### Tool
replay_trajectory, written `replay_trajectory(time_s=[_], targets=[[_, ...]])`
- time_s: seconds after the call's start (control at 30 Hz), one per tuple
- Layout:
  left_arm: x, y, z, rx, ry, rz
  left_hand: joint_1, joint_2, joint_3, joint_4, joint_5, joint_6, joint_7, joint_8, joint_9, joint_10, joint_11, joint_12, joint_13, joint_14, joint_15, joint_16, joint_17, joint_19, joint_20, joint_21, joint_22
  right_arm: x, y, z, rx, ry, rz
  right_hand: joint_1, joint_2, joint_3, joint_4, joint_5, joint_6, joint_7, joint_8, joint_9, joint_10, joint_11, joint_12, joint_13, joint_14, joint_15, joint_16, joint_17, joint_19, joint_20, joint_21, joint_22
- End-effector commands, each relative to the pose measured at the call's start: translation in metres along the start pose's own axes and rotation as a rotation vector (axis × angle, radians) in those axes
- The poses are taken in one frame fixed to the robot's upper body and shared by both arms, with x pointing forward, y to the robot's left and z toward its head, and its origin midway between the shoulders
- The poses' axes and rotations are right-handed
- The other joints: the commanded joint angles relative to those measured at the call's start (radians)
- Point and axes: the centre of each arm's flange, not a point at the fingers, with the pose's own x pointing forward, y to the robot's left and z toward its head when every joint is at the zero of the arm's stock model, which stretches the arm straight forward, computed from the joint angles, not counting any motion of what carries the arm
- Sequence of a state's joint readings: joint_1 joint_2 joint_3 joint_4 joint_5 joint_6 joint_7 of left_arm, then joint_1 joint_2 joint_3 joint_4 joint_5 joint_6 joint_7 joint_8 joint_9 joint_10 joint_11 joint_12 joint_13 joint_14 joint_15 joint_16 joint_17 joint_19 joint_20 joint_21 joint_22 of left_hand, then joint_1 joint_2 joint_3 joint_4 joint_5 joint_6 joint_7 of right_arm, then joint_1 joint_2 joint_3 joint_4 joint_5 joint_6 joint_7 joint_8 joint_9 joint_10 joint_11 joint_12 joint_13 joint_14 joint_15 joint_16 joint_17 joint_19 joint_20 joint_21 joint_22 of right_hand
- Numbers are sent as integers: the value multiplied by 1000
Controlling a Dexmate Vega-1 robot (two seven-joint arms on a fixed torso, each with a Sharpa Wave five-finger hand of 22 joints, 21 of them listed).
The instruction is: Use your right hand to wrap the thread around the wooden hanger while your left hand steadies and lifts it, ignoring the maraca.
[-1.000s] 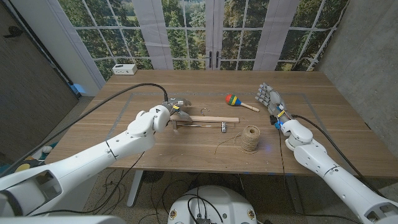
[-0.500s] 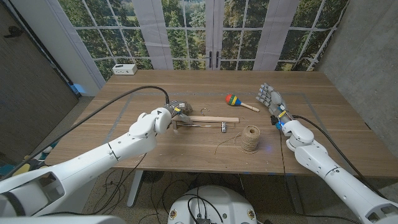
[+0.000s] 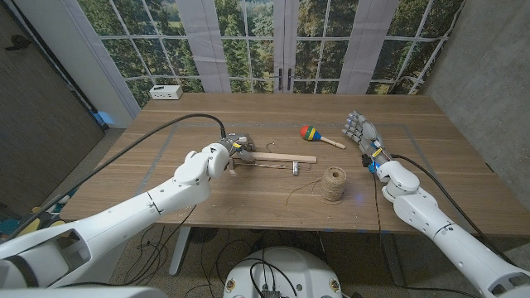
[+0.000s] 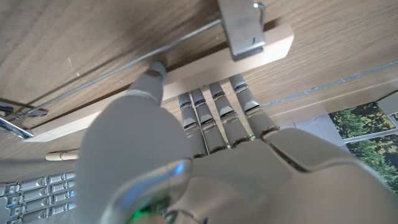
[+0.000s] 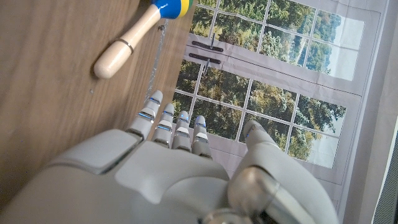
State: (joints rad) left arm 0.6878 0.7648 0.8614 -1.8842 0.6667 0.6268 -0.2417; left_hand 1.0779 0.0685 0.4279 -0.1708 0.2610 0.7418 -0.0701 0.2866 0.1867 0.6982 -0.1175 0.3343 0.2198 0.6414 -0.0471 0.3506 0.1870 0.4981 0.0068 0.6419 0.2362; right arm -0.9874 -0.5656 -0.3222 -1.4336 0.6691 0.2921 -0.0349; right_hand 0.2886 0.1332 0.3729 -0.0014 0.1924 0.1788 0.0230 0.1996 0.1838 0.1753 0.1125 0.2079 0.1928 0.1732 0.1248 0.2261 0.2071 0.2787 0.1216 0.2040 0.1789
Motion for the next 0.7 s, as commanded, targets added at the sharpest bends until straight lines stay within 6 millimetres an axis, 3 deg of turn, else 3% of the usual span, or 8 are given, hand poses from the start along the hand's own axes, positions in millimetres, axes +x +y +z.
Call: replay_trajectory(time_s=[0.03, 0.2, 0.23, 0.3, 0.4, 0.5, 0.57, 0.7], targets=[[2, -14, 1, 10, 22, 29, 110, 22, 3, -17, -50, 102, 6, 22, 8, 89, -4, 30, 21, 241, -191, 48, 23, 73, -44, 74, 17, -4, -3, -1, 2, 2, -17, -6, 4, 3, 0, -3, 4, 1, -2, 2, 8, 2, 1, 4, 13, 0, 3, 5, 6, 3, 8, 5], [2, -17, -3, -3, 15, 84, 281, 34, -42, -13, -89, 268, 31, 55, 23, 222, 10, 80, 67, 381, -195, 112, 42, 126, -86, 231, 62, -6, -4, -1, -3, 2, -27, -8, 4, 3, 1, -3, 6, 1, -2, 2, 11, 3, 1, 4, 15, 0, 3, 5, 6, 3, 8, 5], [2, -19, -5, -28, 16, 110, 297, 37, -49, -7, -89, 293, 30, 59, 24, 236, 13, 87, 79, 406, -194, 115, 37, 138, -95, 264, 70, -6, -4, -1, -4, 1, -27, -9, 4, 3, 2, -3, 5, 1, -2, 2, 11, 3, 1, 4, 15, 0, 3, 6, 6, 4, 8, 5], [3, -22, -8, -28, 24, 129, 324, 40, -54, -6, -89, 323, 62, 63, 24, 233, 18, 88, 97, 430, -193, 114, 35, 145, -111, 307, 80, -7, -4, -1, -9, 1, -32, -9, 4, 3, 1, -3, 6, 1, -2, 2, 12, 3, 1, 4, 15, 0, 3, 5, 6, 4, 8, 5], [2, -25, -14, -79, 14, 181, 347, 39, -56, -5, -89, 343, 79, 61, 23, 242, 38, 92, 113, 447, -189, 118, 46, 174, -112, 353, 84, -7, -4, -1, -14, -1, -31, -9, 4, 3, 2, -3, 6, 2, -2, 2, 12, 4, 1, 4, 16, 0, 3, 6, 6, 5, 8, 5], [-1, -25, -20, -116, 6, 247, 380, 50, -56, -3, -87, 357, 112, 53, 21, 243, 61, 96, 138, 456, -169, 142, 90, 188, -115, 392, 73, -7, -4, -1, -18, -1, -31, -10, 4, 3, 2, -3, 6, 2, -2, 2, 13, 4, 1, 4, 17, -1, 3, 6, 7, 6, 8, 5], [-5, -24, -21, -140, -5, 299, 407, 55, -56, -1, -85, 359, 126, 43, 21, 235, 86, 97, 167, 460, -144, 175, 147, 193, -131, 413, 49, -6, -4, -1, -18, -2, -32, -10, 4, 3, 2, -3, 6, 1, -2, 2, 14, 4, 1, 4, 18, -1, 3, 6, 6, 6, 8, 5], [-12, -18, -24, -170, -27, 390, 432, 54, -58, 2, -80, 366, 156, 49, 44, 223, 103, 93, 204, 430, -120, 202, 213, 207, -158, 440, 13, -6, -2, 0, -20, -7, -31, -10, 4, 4, 2, -3, 7, 2, -2, 2, 14, 5, 1, 4, 17, 1, 3, 6, 7, 6, 8, 5]])
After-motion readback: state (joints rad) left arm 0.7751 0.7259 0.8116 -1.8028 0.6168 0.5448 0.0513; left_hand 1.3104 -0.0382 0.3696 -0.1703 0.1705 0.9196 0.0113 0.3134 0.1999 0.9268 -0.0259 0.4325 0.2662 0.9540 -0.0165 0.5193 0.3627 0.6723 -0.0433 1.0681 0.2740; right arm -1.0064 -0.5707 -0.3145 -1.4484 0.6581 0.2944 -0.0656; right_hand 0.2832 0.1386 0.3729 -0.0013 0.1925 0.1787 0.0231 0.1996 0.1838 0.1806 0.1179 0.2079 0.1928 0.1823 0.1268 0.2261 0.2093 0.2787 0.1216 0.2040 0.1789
